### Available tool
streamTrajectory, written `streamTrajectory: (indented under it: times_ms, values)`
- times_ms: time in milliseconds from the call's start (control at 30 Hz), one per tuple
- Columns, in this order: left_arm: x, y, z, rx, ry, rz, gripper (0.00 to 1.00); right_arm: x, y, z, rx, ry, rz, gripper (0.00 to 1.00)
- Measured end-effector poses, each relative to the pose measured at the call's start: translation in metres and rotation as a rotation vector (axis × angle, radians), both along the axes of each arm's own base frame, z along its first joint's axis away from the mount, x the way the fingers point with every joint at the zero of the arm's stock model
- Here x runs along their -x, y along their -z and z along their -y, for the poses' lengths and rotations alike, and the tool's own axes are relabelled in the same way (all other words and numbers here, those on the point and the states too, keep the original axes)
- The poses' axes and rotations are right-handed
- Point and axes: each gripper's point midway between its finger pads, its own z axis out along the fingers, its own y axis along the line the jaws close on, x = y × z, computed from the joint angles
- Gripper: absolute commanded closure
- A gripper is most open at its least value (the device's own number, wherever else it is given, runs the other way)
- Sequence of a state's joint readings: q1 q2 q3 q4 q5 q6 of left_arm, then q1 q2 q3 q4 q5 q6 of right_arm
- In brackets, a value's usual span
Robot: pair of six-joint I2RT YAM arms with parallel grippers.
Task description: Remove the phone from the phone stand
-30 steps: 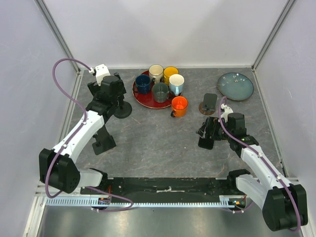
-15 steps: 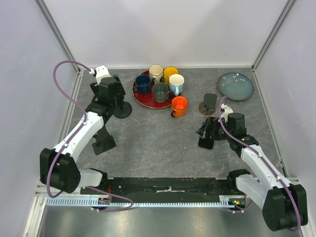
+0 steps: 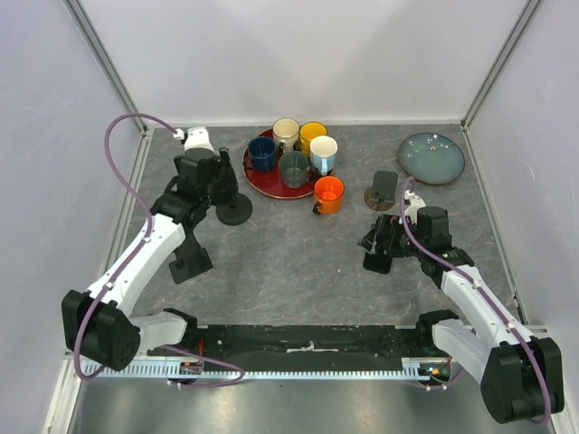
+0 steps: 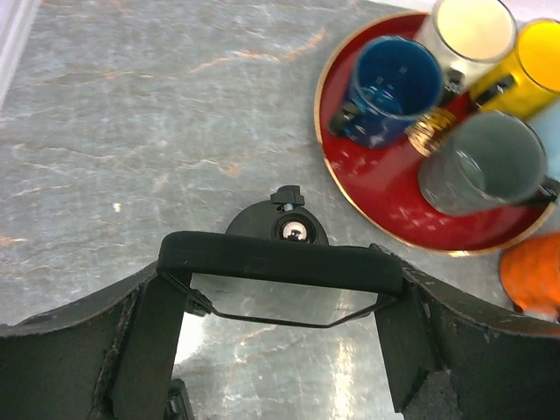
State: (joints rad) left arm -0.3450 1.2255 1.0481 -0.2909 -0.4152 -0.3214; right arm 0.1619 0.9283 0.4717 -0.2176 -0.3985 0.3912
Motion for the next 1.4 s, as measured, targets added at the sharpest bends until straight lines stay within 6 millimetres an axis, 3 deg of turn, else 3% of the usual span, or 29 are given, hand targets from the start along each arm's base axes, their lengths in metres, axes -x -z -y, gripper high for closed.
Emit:
streamTrajectory:
  times_ms: [267,500,667,933,1200,1400]
  values:
    - [0.028,0.000,0.066,0.020,0.259,-0.049,0.98,0.000,-0.012,-0.009,-0.033,-0.042,0.045,0.03]
    - [0.075,0.000,0.144,0.059,0.554,-0.078,0.98,0.002,-0.038,-0.026,-0.078,-0.114,0.165,0.02]
    - [0.104,-0.001,0.180,0.078,0.704,-0.091,0.98,0.008,-0.066,-0.044,-0.115,-0.187,0.336,0.02]
    - [0.130,0.000,0.203,0.035,0.883,-0.086,0.98,0.027,-0.077,-0.087,-0.145,-0.375,0.491,0.02]
    - [0.160,0.001,0.205,-0.005,1.081,-0.047,0.98,0.047,-0.059,-0.141,-0.131,-0.619,0.554,0.02]
    - [0.181,0.001,0.205,-0.013,1.197,-0.040,0.98,0.053,-0.051,-0.160,-0.084,-0.729,0.610,0.02]
